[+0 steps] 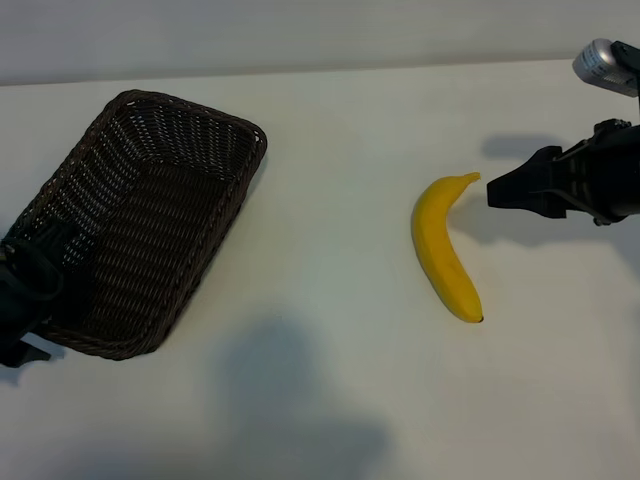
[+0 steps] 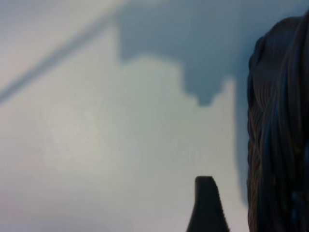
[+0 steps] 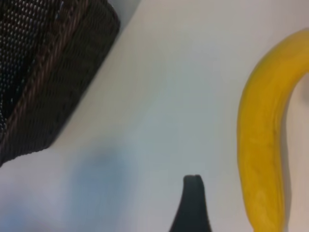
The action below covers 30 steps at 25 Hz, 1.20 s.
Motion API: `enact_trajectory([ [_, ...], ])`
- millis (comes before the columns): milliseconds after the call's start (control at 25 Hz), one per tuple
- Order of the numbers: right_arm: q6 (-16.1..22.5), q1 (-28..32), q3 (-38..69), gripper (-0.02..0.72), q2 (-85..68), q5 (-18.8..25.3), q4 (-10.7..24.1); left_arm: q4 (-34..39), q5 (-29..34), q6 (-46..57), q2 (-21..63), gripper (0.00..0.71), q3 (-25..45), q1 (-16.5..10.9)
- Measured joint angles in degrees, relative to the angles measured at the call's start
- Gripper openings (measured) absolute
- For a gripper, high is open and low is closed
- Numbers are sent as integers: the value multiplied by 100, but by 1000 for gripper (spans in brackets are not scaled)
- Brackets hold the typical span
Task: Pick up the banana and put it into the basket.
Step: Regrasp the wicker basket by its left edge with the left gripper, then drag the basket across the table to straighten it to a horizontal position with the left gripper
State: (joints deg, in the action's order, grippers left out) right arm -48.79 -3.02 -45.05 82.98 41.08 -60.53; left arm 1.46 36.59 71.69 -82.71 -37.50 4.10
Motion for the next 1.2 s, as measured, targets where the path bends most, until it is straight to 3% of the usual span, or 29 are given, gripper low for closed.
enact_trajectory([
  [320, 0, 0, 0, 594, 0, 0, 50, 0, -255, -4, -235, 488, 0, 0],
  [480, 0, 0, 0, 594, 0, 0, 56, 5, -266, -4, -274, 407, 0, 0],
  [720, 0, 0, 0, 594, 0, 0, 57, 5, -304, -4, -274, 219, 6, 0],
  [1040, 0, 0, 0, 594, 0, 0, 57, -19, -372, -56, -212, 217, 6, 0],
  [1200, 0, 0, 0, 594, 0, 0, 57, -45, -398, -180, 42, 177, 6, 0],
])
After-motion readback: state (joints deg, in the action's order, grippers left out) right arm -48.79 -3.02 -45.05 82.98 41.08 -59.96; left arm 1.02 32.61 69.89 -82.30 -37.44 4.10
